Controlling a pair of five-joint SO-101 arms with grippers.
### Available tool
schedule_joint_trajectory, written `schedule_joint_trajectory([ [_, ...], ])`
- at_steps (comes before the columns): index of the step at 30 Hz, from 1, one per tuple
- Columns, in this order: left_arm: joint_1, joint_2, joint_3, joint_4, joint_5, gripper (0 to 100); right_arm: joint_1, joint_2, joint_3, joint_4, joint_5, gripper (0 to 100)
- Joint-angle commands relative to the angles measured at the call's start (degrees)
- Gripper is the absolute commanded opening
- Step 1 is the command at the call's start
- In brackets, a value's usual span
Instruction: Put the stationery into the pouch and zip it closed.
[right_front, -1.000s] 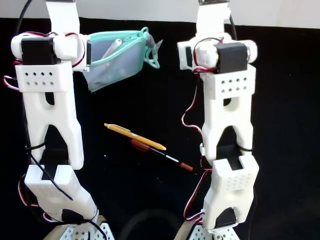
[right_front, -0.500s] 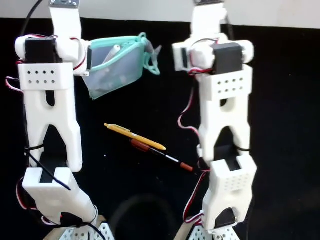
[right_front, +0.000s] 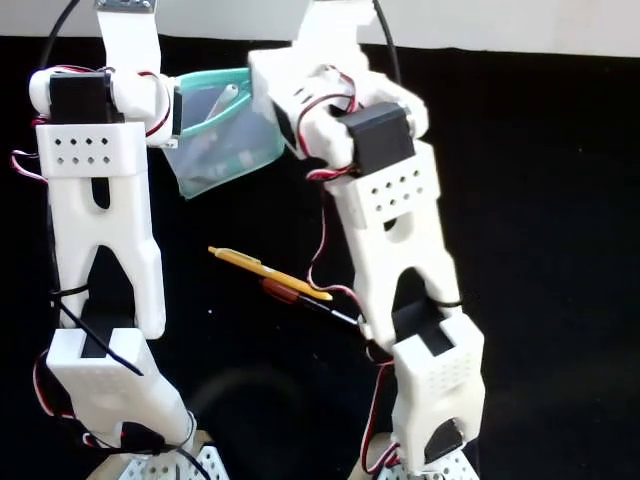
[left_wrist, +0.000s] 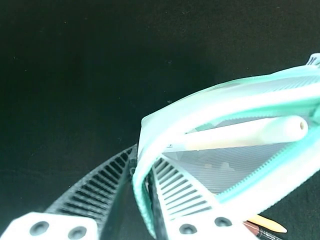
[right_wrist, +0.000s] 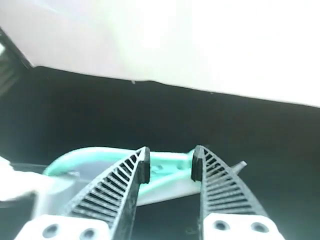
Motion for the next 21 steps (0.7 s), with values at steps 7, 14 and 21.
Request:
schedule_joint_trajectory([
  [7,-0.8,2.3,0.1,-0.2,-0.1,1,-2.1,2.0,-0.4,-5.3,-0.9,14.4],
  [14,-0.8,2.3,0.1,-0.2,-0.1,1,-1.7,9.7,-0.5,-8.7,-0.9,14.4],
  [21,-0.9,2.3,0.1,-0.3,-0.1,1,-0.4,12.4,-0.5,-9.9,-0.8,14.4],
])
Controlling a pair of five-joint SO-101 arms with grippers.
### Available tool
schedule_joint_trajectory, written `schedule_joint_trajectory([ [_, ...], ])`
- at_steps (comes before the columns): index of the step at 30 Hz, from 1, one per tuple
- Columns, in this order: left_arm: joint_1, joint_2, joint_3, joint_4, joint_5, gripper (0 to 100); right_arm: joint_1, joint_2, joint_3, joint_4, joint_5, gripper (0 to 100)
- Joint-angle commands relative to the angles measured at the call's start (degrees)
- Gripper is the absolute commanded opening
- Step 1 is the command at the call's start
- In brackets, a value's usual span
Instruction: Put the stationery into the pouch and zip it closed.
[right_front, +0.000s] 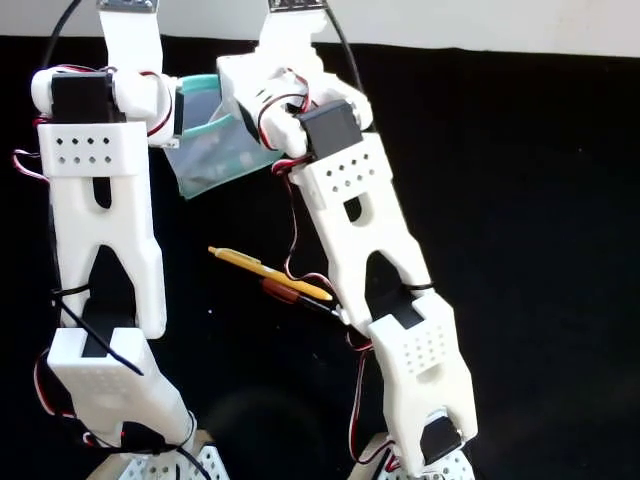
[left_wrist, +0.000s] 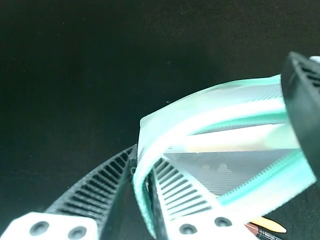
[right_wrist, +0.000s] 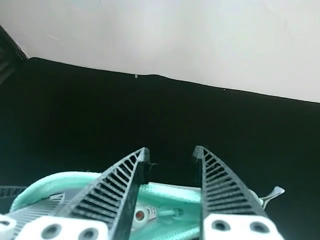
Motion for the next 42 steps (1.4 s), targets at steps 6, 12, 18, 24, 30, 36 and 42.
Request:
schedule_joint_trajectory([
  [6,-1.0,2.3,0.1,-0.3,-0.1,1,1.7,0.9,-2.0,2.2,-0.3,14.4],
  [12,-1.0,2.3,0.1,-0.3,-0.1,1,2.0,1.4,-14.6,6.1,-0.3,14.4],
  [18,-1.0,2.3,0.1,-0.3,-0.1,1,2.0,1.5,-18.2,9.2,-0.3,14.4],
  [24,-1.0,2.3,0.1,-0.3,-0.1,1,2.1,5.3,-18.7,9.1,-0.3,14.4],
  [30,-1.0,2.3,0.1,-0.3,-0.1,1,2.1,13.2,-19.7,8.2,-0.3,14.4],
  [36,-1.0,2.3,0.1,-0.3,-0.2,1,3.6,14.2,-31.2,9.7,-0.3,14.4],
  [42,-1.0,2.3,0.1,-0.3,-0.2,1,2.9,10.9,-32.5,14.1,-0.4,14.4],
])
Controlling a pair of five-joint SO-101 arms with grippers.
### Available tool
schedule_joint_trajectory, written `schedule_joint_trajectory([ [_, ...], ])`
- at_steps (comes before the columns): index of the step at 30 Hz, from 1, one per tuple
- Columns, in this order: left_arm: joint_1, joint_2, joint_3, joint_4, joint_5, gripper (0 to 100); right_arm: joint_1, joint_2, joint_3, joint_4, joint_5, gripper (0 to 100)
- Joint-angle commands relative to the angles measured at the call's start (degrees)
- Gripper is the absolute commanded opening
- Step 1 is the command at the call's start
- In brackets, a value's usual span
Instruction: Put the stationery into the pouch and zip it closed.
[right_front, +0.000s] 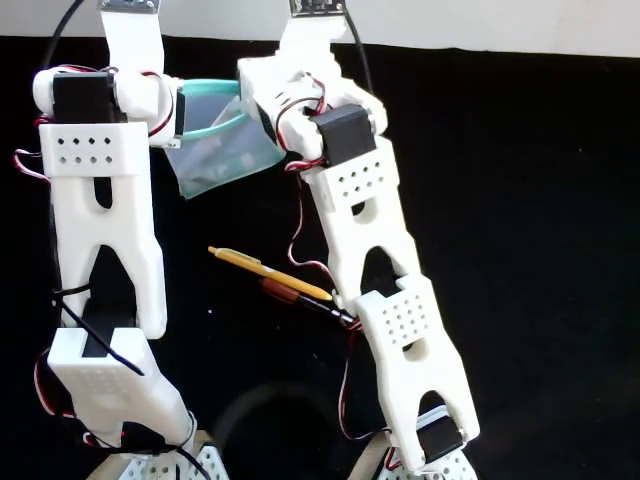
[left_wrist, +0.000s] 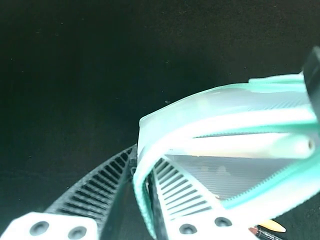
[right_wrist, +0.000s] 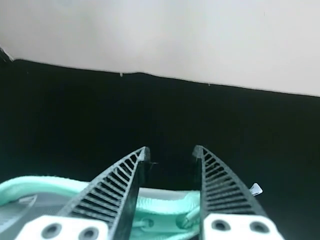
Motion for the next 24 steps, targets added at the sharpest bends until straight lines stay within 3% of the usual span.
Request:
schedule_joint_trajectory([
  [1,-1.0,2.2,0.1,-0.4,-0.2,1,0.3,-4.0,-5.6,0.9,-0.2,14.4],
  [24,-0.9,2.2,0.3,-1.1,-0.1,1,-1.4,-7.9,-5.1,0.4,-0.5,14.4],
])
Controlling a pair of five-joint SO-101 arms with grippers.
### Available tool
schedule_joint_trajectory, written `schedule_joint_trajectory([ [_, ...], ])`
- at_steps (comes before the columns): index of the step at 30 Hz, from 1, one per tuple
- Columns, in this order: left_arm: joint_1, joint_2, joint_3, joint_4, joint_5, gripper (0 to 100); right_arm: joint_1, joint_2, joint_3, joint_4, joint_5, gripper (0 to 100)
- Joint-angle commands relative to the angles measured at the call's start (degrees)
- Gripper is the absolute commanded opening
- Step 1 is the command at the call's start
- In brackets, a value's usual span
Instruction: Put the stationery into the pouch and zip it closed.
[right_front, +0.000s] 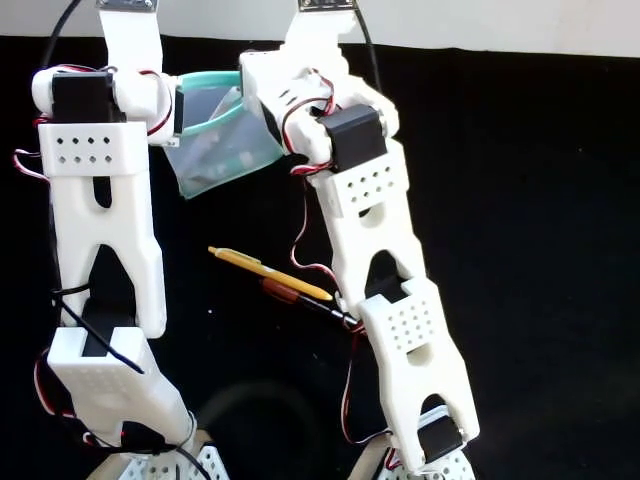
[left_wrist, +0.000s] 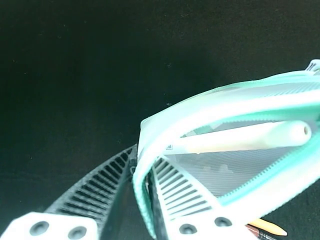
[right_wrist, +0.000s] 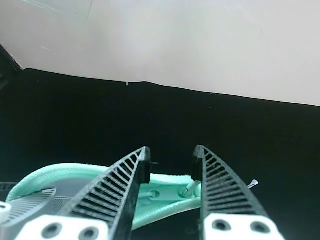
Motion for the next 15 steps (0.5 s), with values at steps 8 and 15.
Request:
schedule_joint_trajectory([
  [8,-0.9,2.2,0.3,-0.4,-0.1,1,-1.5,4.4,-5.7,-3.5,-0.5,14.4],
  [15,-0.9,2.2,0.3,-0.4,-0.1,1,-0.9,7.7,-5.7,-3.8,-0.2,14.4],
])
